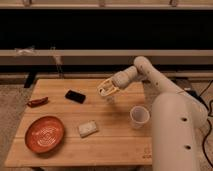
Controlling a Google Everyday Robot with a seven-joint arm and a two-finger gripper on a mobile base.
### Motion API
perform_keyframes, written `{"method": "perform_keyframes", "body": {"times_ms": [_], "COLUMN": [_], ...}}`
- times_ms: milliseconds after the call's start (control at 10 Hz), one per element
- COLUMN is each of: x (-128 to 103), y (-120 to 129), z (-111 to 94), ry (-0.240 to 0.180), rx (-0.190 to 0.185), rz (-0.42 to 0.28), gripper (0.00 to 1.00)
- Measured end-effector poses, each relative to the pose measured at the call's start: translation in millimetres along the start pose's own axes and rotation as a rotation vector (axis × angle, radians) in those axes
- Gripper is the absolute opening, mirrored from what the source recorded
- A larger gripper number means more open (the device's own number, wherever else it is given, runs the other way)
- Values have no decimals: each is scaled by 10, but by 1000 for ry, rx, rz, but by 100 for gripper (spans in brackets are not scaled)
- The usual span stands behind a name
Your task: Stand the bottle upright
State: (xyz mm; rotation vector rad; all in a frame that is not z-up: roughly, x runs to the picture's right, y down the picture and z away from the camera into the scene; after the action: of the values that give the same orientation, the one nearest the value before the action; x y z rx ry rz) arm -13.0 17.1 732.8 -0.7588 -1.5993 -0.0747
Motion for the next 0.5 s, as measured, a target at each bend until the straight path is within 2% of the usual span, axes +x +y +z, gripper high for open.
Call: {"method": "perform_keyframes", "body": {"times_ms": [500], "x": [98], "y": [-175], "z": [131], "ry": [-204], "rx": [51], "rz": [111], "gripper": [72]}}
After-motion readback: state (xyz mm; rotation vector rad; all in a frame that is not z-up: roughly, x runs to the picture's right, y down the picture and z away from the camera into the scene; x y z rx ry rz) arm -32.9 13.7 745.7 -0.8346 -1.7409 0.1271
